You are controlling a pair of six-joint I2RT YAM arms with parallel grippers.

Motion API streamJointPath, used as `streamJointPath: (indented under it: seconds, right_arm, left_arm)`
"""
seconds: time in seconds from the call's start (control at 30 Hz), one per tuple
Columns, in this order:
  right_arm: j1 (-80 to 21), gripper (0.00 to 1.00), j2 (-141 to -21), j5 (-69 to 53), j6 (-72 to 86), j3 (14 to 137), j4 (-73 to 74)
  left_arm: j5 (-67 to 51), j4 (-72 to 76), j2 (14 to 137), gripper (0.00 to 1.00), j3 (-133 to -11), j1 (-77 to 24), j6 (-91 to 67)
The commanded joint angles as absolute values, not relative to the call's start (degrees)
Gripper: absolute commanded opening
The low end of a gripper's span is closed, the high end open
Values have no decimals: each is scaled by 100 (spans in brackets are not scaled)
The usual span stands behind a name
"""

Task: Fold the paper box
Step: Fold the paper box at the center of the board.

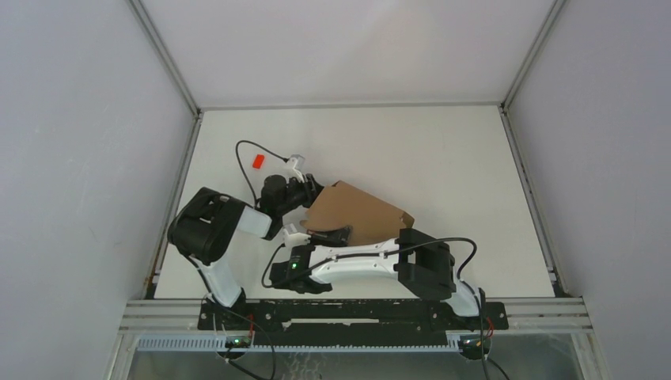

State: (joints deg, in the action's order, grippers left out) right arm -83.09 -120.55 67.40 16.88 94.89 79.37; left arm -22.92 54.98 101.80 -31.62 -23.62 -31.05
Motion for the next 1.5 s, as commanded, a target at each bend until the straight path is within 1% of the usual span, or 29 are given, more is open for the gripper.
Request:
streamJointPath:
  seconds: [0.0,0.37,0.93,1.13,1.47]
  right_arm:
    - [-8363,0,-11660,6526,1496,9477,7561]
    - [-8323,0,-11442,6075,1145,9360,7155]
    - [-8114,0,-11183,5496,838,9222,6750]
    - [-7978,0,-11140,5398,811,9211,6745]
    - [-7897,0,-11127,5342,787,9247,6777]
  left_arm:
    - [-2487,5934,10250,46,-3092,-2412,-3094]
    - [-2358,5869,10375,45,-3205,-2485,-3061]
    - [-2311,5906,10422,41,-3191,-2566,-3002]
    - [-2154,5015,10072,44,-3178,-2582,-2855]
    - [-2228,5281,9936,44,-2899,-2608,-2880]
